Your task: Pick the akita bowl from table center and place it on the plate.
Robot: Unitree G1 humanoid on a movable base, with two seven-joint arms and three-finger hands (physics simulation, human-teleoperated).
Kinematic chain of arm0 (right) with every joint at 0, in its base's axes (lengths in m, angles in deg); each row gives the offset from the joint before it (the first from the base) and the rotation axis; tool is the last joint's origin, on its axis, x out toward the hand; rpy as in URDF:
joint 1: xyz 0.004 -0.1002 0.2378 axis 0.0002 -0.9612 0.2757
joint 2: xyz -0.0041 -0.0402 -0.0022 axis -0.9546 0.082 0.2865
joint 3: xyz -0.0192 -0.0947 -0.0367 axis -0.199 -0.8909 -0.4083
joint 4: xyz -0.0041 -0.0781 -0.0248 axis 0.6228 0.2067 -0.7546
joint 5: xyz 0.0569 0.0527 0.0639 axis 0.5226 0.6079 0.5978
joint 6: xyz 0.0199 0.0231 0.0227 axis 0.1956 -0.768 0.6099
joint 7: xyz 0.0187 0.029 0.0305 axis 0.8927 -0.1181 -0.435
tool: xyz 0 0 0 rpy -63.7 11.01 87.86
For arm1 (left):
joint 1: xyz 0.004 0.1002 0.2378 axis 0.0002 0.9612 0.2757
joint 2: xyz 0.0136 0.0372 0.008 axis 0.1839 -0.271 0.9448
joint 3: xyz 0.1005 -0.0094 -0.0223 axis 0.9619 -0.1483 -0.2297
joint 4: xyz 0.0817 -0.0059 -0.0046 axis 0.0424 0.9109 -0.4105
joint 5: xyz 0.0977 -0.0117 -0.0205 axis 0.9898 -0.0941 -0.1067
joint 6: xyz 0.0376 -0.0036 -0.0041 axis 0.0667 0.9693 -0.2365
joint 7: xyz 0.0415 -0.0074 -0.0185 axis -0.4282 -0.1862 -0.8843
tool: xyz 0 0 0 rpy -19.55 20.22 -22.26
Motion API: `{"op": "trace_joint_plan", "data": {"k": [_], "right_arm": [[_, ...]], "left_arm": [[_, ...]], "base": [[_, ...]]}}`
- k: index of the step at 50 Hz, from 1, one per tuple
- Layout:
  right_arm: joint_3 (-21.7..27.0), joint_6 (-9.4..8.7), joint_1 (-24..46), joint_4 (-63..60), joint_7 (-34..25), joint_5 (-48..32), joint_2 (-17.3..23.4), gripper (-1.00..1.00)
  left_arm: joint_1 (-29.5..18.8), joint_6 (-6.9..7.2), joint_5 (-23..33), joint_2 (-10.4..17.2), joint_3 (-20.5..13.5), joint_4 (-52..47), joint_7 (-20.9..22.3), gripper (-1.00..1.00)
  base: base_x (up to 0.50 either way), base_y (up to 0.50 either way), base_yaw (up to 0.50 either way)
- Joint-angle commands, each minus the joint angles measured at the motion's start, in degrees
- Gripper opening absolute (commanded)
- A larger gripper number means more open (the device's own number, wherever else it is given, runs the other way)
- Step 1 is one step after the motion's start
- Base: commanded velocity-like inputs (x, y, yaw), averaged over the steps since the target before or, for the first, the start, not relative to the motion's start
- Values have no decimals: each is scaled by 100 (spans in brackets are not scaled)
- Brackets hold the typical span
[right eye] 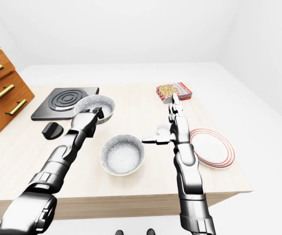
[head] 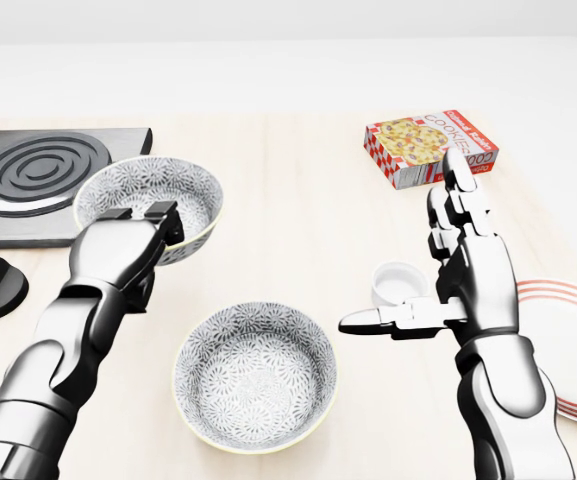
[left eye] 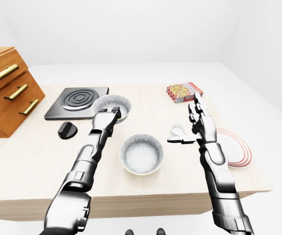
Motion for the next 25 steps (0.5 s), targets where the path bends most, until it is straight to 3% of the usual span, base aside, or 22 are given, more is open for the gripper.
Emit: {"op": "trace_joint_plan", "data": {"k": [1, 5, 14, 25], "right_arm": [[35, 0, -10, -72, -86, -68, 67, 100], [66, 0, 41, -121, -139, -125, 112, 100], [76, 0, 285, -158, -574, -859, 408, 100], [146, 0, 747, -399, -1672, -2409, 892, 100]], "left_arm": [[494, 0, 8, -360, -214, -2587, 1729, -100], [598, 0, -49, -468, -201, -3009, 1995, -100], [1423, 0, -2, -1109, 147, -4786, 3036, -100], [1684, 0, 121, -1344, 345, -5213, 3266, -100]], "base": [[0, 0, 0], [0, 0, 0], [0, 0, 0], [0, 0, 0]]}}
